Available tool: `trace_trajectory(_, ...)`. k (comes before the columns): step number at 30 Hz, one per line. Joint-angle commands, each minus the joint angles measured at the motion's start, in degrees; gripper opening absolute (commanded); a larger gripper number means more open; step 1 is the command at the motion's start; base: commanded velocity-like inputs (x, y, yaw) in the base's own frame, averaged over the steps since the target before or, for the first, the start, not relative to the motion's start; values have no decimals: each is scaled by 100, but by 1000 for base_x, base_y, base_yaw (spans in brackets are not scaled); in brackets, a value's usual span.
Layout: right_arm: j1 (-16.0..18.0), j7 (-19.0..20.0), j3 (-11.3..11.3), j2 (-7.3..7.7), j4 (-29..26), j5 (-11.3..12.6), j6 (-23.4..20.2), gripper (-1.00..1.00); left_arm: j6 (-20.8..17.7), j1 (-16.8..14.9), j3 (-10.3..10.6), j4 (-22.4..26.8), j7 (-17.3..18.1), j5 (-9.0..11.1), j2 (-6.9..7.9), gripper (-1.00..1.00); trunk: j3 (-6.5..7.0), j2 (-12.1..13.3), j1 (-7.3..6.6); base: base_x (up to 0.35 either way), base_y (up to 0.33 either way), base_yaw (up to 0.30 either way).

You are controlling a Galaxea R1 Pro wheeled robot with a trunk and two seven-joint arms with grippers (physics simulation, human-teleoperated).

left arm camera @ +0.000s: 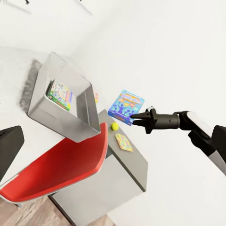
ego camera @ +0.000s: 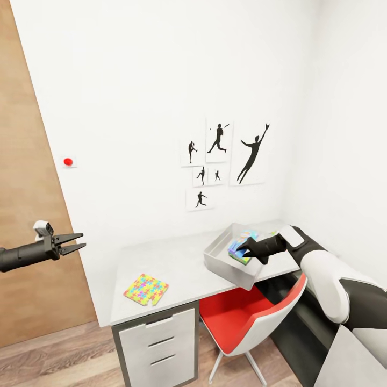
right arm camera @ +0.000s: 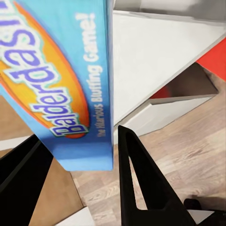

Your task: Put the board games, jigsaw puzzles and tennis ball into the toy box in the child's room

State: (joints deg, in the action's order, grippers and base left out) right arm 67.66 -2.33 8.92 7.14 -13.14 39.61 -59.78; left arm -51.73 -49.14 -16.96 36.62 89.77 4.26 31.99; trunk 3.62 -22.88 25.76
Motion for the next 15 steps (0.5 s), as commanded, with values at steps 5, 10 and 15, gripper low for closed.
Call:
trace_trajectory(5,1,-30,25,-36,-4,2,-22,-100,-57,0,0,-8,23,-10,1,100,-3,-4,3,85,106,0)
trace_trajectory(10,1,-31,15,-46,-4,-5,-22,-100,-56,-1,0,-10,23,-12,1,100,-3,-4,3,23,22,0)
trace_trajectory(15,1,-31,14,-55,-4,-13,-22,-100,-56,0,0,-11,23,-18,-2,100,-3,-4,3,81,57,0)
